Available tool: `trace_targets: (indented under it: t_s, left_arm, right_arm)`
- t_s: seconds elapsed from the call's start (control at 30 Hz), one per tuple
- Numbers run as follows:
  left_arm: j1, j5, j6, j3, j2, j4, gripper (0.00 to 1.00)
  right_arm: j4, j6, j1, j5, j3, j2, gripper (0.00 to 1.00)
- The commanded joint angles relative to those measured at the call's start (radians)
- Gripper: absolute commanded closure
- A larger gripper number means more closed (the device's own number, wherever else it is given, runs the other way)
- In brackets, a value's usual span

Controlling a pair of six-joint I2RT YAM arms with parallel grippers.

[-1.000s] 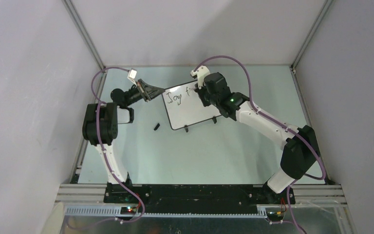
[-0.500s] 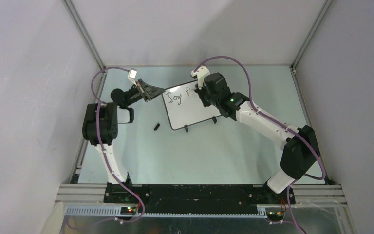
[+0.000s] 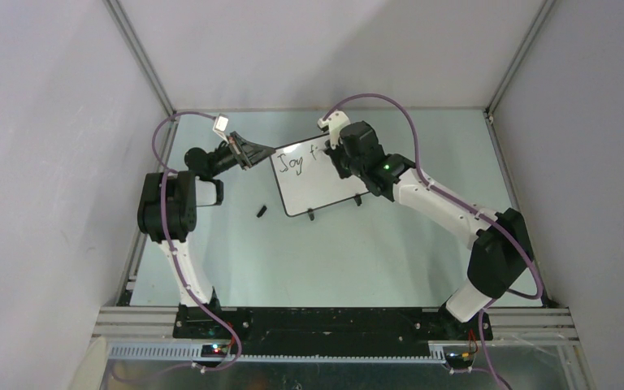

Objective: Write a sentence on the whiteboard

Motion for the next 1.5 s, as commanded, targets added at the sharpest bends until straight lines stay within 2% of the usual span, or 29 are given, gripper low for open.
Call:
trace_targets:
  t_s: [0.0, 1.47]
  left_arm:
    - [-0.002, 0.024, -0.001, 0.019, -0.015, 0.075, 1.00]
    - [-0.002, 0.025, 0.001, 0.015, -0.016, 0.076, 1.00]
  right_arm:
    - [0.014, -0.002, 0.005, -0.010, 0.023, 0.016, 1.00]
    - [-0.059, -0.004, 0.014, 0.019, 0.041, 0.016, 1.00]
